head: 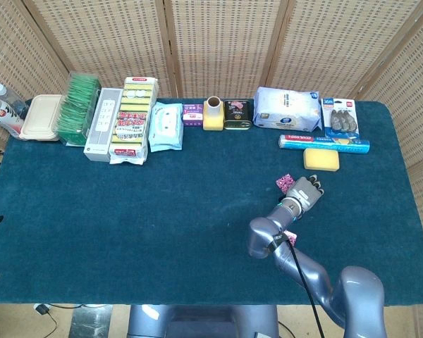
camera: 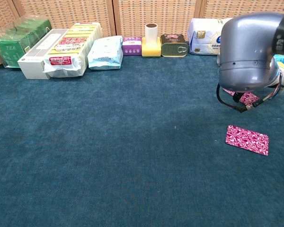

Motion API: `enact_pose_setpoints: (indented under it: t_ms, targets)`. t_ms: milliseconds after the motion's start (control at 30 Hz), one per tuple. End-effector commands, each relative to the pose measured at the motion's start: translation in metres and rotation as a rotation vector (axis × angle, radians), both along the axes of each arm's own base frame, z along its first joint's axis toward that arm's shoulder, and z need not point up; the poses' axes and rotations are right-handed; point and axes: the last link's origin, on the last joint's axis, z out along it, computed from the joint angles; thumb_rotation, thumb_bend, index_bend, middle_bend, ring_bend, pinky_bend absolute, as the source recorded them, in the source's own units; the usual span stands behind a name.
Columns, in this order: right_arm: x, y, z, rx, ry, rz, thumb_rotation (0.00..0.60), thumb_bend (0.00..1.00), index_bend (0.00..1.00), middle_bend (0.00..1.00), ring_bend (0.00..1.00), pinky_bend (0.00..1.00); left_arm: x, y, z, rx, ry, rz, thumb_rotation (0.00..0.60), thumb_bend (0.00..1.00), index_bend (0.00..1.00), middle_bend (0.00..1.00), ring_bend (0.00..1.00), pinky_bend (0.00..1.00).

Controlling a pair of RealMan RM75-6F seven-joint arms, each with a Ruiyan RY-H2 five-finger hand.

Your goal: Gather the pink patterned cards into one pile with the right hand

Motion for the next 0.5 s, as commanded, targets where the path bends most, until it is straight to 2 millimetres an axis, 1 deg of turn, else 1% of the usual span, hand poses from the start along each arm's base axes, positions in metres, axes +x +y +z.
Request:
enact_pose_setpoints:
  t_ms: [33,500]
  targets:
    - [0.0009,-0.0002,-0.0024,0.003,0.021,0.016,0.585,0.33,0.22,0.00,0.00,0.07,-0.0001,0.0000,0.0000,0.000,0.000,0.000,0.600,0.08,0.00,0.00,0.00,0.04]
    - [0.0023,-0.0002,-0.0051,0.011,0.020,0.024,0.584,0.33,0.22,0.00,0.00,0.07,-0.0001,-0.0003,0.0004,0.002,-0.001,-0.001,0.600,0.07,0.00,0.00,0.00,0.04]
